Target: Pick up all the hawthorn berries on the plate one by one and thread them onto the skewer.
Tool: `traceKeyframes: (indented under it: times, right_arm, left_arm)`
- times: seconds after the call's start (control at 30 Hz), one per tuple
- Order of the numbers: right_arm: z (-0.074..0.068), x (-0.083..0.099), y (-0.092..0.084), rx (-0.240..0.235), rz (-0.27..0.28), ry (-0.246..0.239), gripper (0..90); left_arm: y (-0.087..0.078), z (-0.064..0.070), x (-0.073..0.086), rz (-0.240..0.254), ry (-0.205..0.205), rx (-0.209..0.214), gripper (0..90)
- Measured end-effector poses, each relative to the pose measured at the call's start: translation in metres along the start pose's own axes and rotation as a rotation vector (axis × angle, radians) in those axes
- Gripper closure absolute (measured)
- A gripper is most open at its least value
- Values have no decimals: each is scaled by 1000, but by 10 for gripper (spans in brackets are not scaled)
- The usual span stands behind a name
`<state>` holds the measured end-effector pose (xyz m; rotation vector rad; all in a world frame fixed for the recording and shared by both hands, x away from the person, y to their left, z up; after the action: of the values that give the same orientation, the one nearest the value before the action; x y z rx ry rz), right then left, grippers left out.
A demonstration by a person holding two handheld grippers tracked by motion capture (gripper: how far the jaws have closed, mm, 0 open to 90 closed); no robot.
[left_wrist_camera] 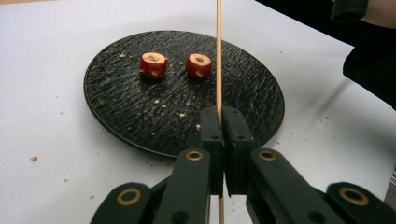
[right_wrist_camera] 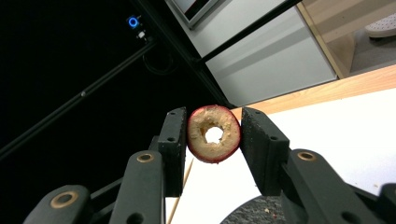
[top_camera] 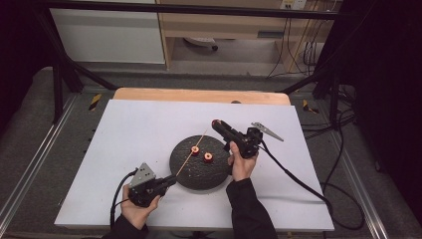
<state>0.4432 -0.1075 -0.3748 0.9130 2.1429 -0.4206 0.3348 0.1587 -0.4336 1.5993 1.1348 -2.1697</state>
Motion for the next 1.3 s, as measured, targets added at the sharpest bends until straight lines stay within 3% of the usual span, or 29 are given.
traceKeyframes:
  times: [0.33,1.3]
  right_arm:
    - [1,-2,2,-14,57,29,624]
    - [-1,0,3,-27,99,62,625]
  left_arm:
    - [7,8,-4,11,-5,16,875]
    - [16,17,-6,41,-45,19,877]
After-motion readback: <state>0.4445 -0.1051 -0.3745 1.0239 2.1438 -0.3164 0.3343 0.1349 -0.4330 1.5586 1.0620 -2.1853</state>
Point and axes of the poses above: each handheld gripper's, and its own axes: y roughly forward along the jaws, x roughly out of its underside, z roughly to its right, the point moved 3 cm from there along y, roughly forward along the jaws, and after that the axes turned 3 degrees about y, right-handed, at the moved point
